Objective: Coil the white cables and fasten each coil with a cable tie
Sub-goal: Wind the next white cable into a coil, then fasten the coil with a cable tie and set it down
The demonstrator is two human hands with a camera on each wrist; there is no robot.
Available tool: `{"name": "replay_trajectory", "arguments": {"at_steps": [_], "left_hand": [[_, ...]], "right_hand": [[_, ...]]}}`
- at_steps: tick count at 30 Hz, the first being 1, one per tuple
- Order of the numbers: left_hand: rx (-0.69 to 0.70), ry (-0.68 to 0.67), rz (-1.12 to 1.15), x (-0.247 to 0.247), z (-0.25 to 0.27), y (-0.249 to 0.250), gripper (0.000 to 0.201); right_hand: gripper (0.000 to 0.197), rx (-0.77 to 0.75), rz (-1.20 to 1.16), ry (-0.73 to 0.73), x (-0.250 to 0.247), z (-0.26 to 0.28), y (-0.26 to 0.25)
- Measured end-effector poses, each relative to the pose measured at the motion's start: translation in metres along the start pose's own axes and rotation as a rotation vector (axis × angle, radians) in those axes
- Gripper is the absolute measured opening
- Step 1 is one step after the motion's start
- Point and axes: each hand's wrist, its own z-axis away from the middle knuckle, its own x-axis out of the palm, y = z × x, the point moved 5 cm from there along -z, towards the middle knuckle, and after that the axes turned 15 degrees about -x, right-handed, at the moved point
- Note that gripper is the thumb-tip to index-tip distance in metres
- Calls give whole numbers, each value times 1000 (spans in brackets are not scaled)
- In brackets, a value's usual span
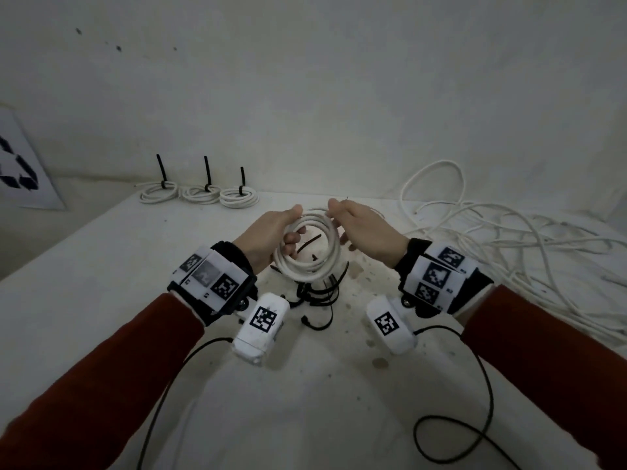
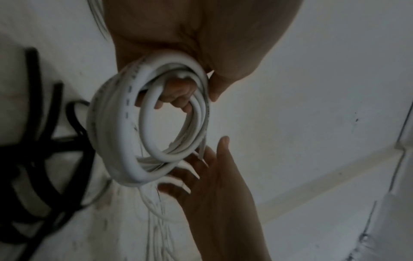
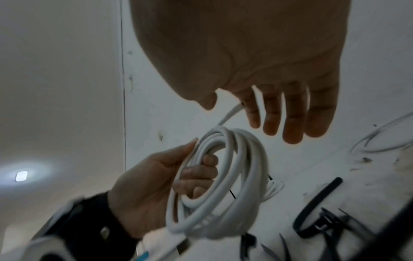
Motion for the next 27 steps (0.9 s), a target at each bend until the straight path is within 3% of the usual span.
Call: {"name": "replay_trajectory", "arguments": {"at_steps": [3, 7, 11, 14, 18, 22, 27], "left_hand": [[22, 131, -27, -29, -4, -6, 41], [83, 218, -55, -53, -1, -4, 39], [119, 204, -52, -59, 2, -4, 38], [128, 178, -40, -58, 2, -3, 39], [146, 190, -20, -54, 5, 1, 38], [141, 249, 9, -56, 7, 7, 37], [132, 337, 59, -57, 3, 13, 38]], "right_hand": [[29, 50, 153, -71, 9, 6, 6], [14, -99, 324, -404, 29, 18, -8], [27, -170, 473, -771, 66, 36, -17], [36, -187, 561, -903, 86, 39, -13], [25, -203, 540, -867, 80, 34, -20], [14, -199, 450, -613, 29, 29, -39], [12, -130, -99, -321, -51, 44, -67]]}}
